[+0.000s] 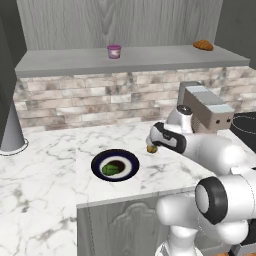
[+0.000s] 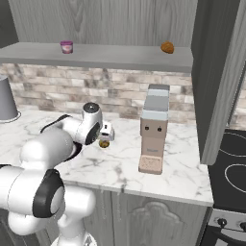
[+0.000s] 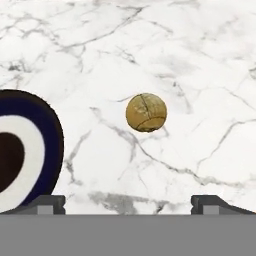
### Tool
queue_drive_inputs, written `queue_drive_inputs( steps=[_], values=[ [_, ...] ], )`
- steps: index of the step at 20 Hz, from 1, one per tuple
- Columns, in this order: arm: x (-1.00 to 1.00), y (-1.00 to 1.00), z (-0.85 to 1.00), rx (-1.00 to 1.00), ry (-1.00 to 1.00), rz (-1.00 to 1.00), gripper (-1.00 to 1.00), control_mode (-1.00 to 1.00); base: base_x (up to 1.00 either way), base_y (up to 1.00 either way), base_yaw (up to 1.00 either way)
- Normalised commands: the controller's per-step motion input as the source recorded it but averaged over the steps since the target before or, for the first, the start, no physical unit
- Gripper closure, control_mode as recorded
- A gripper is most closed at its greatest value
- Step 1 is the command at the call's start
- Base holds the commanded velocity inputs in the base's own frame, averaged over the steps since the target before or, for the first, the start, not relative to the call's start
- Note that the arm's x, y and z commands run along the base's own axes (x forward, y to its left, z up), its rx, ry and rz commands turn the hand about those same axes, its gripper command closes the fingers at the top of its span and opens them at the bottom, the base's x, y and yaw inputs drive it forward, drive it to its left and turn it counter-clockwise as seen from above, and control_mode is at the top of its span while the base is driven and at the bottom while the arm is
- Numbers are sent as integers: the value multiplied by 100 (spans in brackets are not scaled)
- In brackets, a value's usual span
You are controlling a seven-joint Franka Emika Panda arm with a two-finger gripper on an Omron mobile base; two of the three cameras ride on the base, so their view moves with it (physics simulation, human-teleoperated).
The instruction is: Pick the avocado and bread from the counter and place them on the plate. Then pick the jam from the cabinet and place it next to the plate. Lastly close the cabinet door.
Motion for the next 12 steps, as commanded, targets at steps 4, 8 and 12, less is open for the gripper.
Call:
queue_drive_inputs(
  steps=[4, 8, 12],
  values=[
    [18, 13, -6, -6, 26, -1, -100, -100, 0, 0, 0],
    [21, 4, -12, -5, 11, 0, -100, -100, 0, 0, 0],
    [17, 0, -34, -6, -1, 0, -100, -100, 0, 0, 0]
  ],
)
